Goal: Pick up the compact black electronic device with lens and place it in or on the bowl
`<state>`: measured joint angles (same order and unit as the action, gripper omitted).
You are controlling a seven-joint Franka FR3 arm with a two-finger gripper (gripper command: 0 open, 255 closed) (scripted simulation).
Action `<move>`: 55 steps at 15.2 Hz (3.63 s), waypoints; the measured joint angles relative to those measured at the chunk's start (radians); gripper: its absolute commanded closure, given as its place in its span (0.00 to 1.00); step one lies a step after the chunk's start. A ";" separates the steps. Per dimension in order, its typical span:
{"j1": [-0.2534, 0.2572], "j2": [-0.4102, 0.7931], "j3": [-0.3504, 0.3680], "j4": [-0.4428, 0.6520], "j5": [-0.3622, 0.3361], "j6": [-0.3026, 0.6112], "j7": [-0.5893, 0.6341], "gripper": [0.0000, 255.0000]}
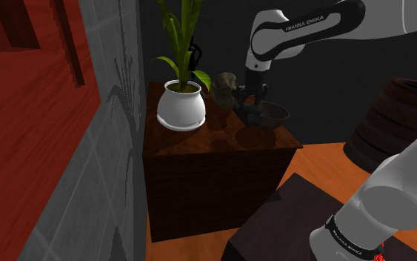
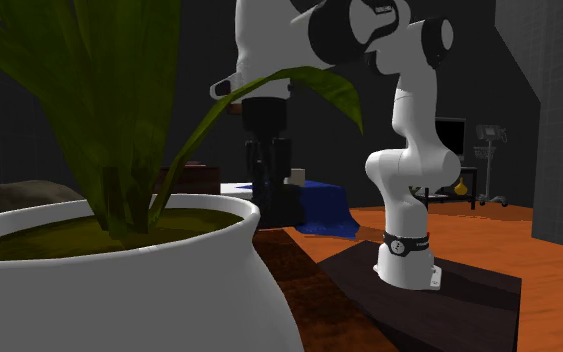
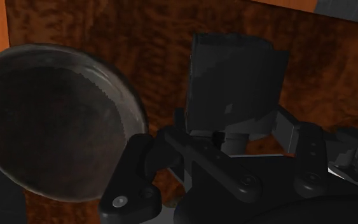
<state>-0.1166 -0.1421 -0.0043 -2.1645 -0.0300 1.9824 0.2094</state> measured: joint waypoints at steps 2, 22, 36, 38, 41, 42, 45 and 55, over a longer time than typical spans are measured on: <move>0.000 -0.011 0.001 0.017 0.000 -0.027 0.000 1.00; -0.064 -0.023 -0.086 0.213 -0.018 -0.232 -0.150 1.00; -0.130 0.024 -0.178 0.191 -0.031 -0.156 -0.302 1.00; -0.131 0.027 -0.178 0.168 -0.031 -0.130 -0.302 1.00; -0.131 0.033 -0.179 0.133 -0.031 -0.090 -0.302 1.00; -0.131 0.037 -0.179 0.125 -0.030 -0.078 -0.301 1.00; -0.132 0.044 -0.181 0.089 -0.030 -0.035 -0.301 1.00; -0.132 0.046 -0.181 0.082 -0.030 -0.026 -0.301 0.00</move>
<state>-0.2487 -0.0965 -0.1852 -2.0821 -0.0599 1.9567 -0.0915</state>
